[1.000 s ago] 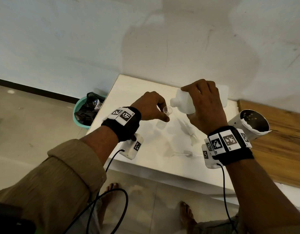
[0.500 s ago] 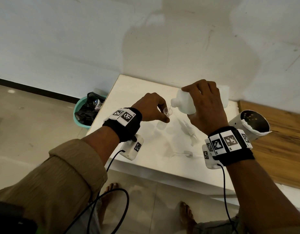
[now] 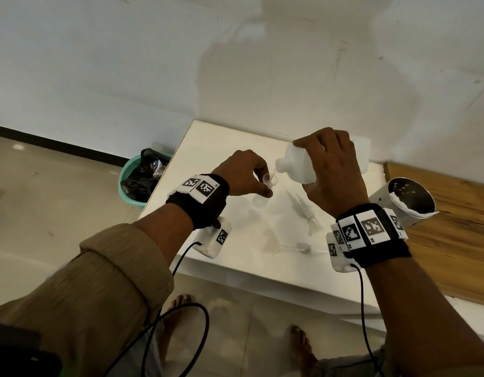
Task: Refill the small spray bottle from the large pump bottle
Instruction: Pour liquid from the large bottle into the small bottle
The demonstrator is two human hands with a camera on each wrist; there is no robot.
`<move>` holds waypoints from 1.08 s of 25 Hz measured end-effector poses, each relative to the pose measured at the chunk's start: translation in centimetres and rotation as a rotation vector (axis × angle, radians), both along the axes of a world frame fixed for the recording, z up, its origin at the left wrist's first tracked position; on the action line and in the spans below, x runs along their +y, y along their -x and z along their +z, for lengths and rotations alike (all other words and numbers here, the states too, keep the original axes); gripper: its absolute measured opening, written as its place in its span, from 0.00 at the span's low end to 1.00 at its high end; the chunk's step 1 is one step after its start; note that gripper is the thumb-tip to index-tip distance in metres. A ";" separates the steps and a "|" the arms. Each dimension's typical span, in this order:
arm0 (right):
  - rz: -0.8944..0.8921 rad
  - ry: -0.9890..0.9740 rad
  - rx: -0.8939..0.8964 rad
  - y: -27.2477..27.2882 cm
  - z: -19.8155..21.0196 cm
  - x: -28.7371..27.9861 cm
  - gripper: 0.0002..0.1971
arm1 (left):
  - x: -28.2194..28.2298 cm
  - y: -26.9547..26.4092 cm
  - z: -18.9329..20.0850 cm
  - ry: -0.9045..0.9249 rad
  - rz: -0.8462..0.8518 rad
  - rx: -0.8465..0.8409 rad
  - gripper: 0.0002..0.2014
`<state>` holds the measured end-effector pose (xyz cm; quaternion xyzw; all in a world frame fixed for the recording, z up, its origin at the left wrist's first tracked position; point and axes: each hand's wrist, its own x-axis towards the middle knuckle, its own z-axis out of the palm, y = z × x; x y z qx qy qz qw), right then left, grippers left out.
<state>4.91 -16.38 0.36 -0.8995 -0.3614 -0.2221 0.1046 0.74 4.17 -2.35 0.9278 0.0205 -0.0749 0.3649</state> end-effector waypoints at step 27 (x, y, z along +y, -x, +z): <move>-0.015 0.011 0.007 0.0 0.2 0.0 0.32 | 0.1 -0.1 -0.5 0.010 -0.004 0.016 0.15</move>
